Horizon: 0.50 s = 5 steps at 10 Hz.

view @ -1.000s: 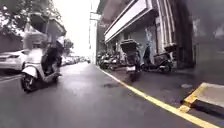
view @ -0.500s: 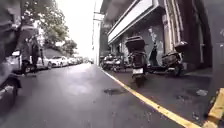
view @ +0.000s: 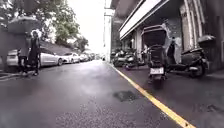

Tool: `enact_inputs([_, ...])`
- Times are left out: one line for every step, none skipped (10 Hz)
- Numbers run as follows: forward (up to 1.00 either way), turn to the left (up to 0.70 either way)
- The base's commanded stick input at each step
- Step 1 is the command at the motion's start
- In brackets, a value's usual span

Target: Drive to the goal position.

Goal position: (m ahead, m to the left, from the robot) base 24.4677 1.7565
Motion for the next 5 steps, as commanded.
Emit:
enact_inputs([0.69, 0.01])
enact_inputs([0.69, 0.01])
enact_inputs([0.69, 0.01])
enact_inputs([0.69, 0.12])
enact_inputs([0.69, 0.12])
